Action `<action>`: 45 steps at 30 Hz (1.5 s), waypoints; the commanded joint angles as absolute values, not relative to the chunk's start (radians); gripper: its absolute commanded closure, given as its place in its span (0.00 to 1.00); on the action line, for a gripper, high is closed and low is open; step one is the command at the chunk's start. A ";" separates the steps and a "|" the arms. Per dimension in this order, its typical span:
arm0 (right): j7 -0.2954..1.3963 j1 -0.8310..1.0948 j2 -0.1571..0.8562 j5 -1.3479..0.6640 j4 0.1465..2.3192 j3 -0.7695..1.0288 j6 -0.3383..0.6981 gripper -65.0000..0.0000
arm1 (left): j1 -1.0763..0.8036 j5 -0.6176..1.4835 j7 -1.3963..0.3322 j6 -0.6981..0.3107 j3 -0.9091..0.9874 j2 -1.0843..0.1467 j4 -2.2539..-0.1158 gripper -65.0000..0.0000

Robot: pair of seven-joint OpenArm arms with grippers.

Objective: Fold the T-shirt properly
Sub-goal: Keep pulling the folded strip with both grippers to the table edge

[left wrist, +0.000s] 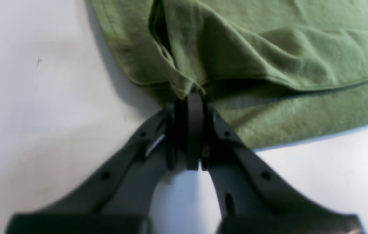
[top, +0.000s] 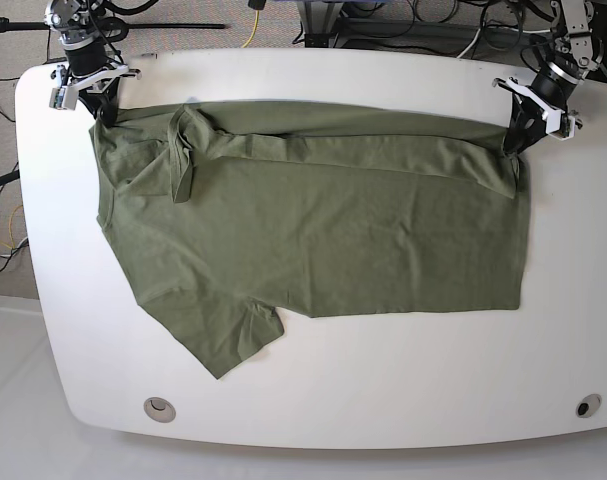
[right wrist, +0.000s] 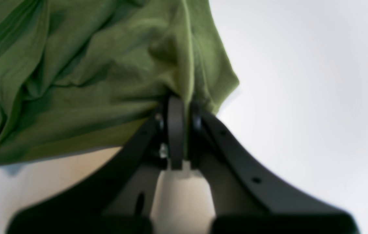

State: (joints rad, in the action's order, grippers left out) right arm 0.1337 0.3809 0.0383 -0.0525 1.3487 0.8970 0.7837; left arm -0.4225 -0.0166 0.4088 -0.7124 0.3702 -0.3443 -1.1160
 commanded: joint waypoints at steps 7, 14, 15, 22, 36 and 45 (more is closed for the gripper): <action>0.430 0.414 0.025 0.194 1.305 0.891 0.698 1.00 | -0.475 -0.254 -0.670 -0.698 0.351 -0.338 -1.102 1.00; 0.430 0.417 0.024 0.196 1.305 0.891 0.698 1.00 | -0.510 -0.254 -0.668 -0.698 0.354 -0.341 -1.130 1.00; 0.430 0.418 0.024 0.196 1.305 0.891 0.698 1.00 | -0.512 -0.254 -0.668 -0.698 0.354 -0.341 -1.127 1.00; 0.430 0.421 0.024 0.196 1.305 0.895 0.698 1.00 | -0.536 -0.254 -0.667 -0.698 0.357 -0.360 -1.125 1.00; 0.430 0.441 0.021 0.194 1.305 0.900 0.698 1.00 | -0.564 -0.255 -0.604 -0.698 0.455 -0.381 -1.038 1.00; 0.430 0.437 0.021 0.191 1.310 0.900 0.698 1.00 | -0.562 -0.252 -0.604 -0.698 0.450 -0.378 -1.035 1.00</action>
